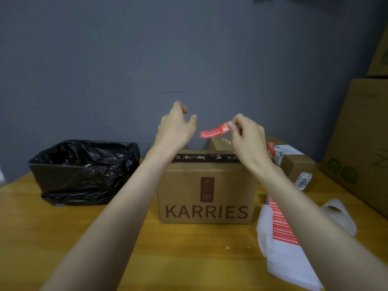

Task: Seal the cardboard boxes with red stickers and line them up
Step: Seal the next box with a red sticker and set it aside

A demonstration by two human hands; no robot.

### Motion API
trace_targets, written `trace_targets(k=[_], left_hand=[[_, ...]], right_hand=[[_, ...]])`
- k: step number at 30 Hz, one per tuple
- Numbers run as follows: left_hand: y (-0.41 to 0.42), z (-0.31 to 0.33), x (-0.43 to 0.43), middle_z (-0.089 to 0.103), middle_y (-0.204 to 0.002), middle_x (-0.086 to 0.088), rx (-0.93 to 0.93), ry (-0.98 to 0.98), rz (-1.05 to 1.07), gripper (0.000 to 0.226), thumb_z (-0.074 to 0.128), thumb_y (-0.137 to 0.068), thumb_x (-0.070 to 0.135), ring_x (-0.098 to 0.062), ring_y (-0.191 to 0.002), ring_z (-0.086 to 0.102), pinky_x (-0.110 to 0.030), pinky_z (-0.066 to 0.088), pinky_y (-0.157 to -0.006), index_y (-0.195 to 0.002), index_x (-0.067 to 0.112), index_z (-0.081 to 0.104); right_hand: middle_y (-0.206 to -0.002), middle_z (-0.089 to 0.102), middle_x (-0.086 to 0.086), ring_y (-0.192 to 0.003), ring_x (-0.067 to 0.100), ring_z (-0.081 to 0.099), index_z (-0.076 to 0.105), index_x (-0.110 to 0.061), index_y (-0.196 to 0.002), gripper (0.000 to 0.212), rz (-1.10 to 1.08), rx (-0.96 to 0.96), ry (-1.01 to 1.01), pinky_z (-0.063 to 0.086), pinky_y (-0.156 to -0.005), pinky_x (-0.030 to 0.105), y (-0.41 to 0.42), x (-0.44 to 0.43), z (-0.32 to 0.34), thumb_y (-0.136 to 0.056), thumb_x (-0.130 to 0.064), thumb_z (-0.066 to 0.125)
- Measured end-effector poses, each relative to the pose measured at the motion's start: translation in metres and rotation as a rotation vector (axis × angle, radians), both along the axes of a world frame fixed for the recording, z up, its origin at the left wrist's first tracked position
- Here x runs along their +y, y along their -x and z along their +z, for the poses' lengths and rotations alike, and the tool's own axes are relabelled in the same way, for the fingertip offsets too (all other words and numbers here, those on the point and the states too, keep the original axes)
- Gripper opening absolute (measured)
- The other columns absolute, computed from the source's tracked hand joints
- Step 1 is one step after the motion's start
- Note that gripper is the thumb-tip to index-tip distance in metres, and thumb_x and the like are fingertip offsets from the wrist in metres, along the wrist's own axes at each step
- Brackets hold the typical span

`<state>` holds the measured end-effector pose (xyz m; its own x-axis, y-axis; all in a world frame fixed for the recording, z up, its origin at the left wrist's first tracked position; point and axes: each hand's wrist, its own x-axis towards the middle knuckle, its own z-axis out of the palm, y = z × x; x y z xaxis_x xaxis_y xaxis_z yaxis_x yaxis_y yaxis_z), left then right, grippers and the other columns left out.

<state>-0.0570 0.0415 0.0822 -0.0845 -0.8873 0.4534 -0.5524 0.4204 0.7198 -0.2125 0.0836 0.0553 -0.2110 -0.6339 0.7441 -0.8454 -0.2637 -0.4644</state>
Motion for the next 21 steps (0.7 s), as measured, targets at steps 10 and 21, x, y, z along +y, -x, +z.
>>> trace_targets(k=[10,21], left_hand=[[0.007,0.031,0.038,0.069,-0.088,0.009,-0.314,0.259,-0.246,0.011,0.072,-0.077,0.038,-0.012,-0.095,0.058,-0.036,0.035,-0.095,-0.071,0.035,0.064],[0.011,0.012,0.05,0.059,-0.086,0.016,-0.266,0.597,-0.243,0.013,0.073,-0.078,0.028,-0.009,-0.092,0.048,-0.032,0.018,-0.082,-0.066,0.024,0.068]], right_hand=[[-0.088,0.044,0.001,-0.087,0.015,0.036,0.053,-0.015,-0.093,0.023,0.159,0.442,-0.094,0.028,-0.074,0.028,0.011,0.03,0.029,-0.099,-0.026,0.034],[-0.078,0.055,-0.001,-0.078,0.005,0.05,0.062,-0.015,-0.065,0.035,0.303,-0.246,-0.221,0.038,-0.072,0.019,0.0,0.039,0.035,-0.089,-0.003,0.039]])
